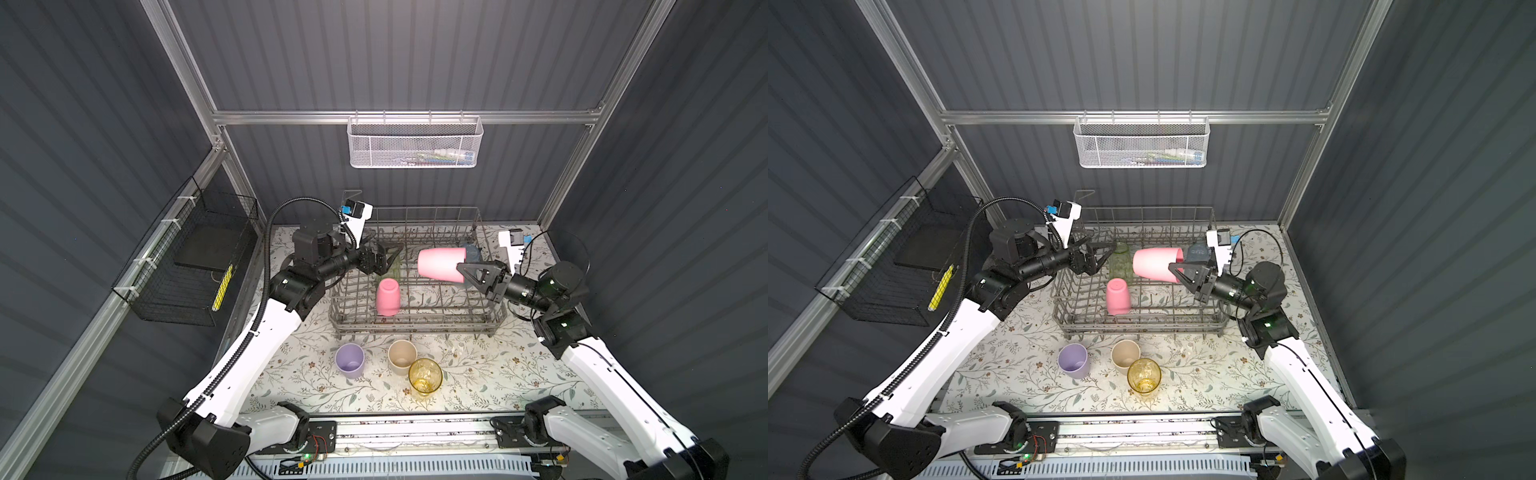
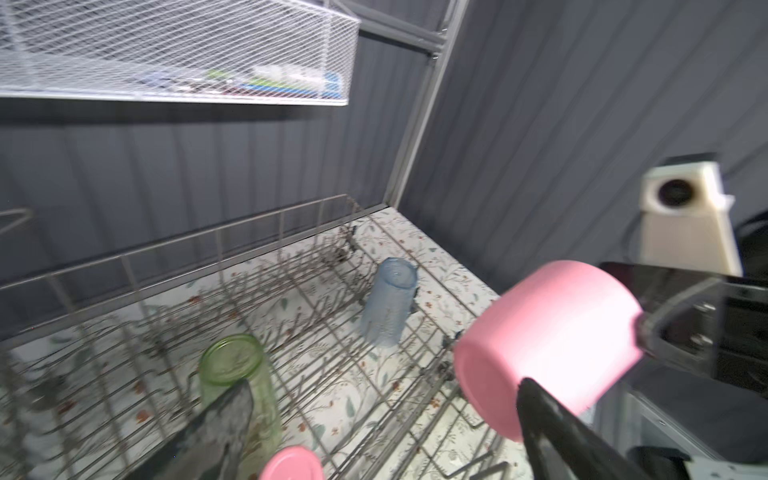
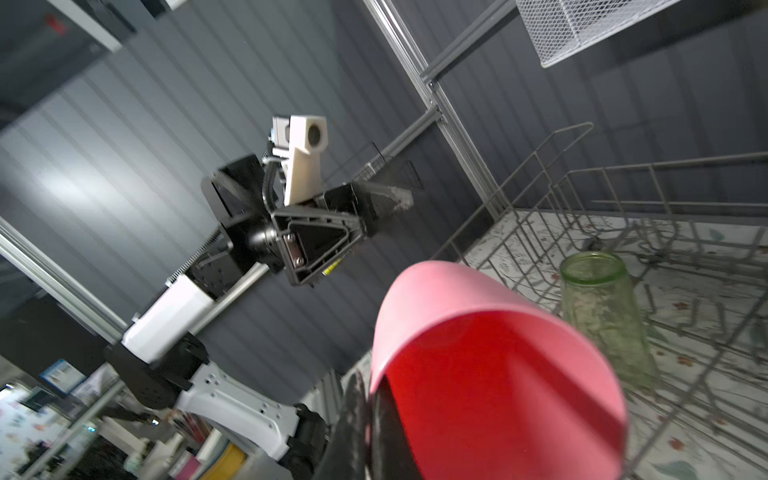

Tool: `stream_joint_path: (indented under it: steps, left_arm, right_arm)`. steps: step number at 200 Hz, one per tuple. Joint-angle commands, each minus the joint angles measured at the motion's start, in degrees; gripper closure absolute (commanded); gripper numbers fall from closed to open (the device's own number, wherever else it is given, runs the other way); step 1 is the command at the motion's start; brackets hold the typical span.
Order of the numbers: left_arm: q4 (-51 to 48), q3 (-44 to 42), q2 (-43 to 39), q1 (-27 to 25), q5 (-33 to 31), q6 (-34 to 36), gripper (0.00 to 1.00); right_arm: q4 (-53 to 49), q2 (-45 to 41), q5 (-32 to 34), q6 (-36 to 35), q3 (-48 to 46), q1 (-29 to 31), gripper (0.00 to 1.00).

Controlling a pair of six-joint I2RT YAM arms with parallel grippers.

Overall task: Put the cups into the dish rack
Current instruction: 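Lift the dark pink cup over the rack toward the left gripper, then hold the dark pink cup while the left gripper closes on its base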

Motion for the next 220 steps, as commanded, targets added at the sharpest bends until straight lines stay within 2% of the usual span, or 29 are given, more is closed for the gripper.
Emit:
stream_joint_path:
  steps: [1,31,54,74,181,220]
  left_arm:
    - [7.8,-0.3,0.2,0.8,12.5,-2.1,0.02]
    - [16.0,-1.7,2.4,1.9,22.7,-7.7,0.01]
    - [16.1,-0.6,4.7,2.1,25.3,-8.4,0.0]
    - [16.5,0.2,6.4,2.1,27.0,-9.2,0.0]
    - [20.7,1.7,11.0,2.1,32.2,-12.2,0.0]
    - [21.2,1.4,11.7,2.1,34.6,-12.8,0.0]
  right_arm:
    - [25.9,3.1,-4.2,18.2,-1.7,-2.3,1.0]
    - [40.2,9.1,-5.2,28.4,-2.0,-3.7,1.0]
    - [49.3,13.0,-5.2,35.0,-1.8,-4.1,1.0]
    - [53.3,14.5,-4.9,37.8,-2.1,-4.1,1.0]
    - [53.3,16.3,-5.6,37.8,-2.3,-2.5,1.0]
    - [52.5,18.3,-6.3,36.7,-0.3,0.4,1.0]
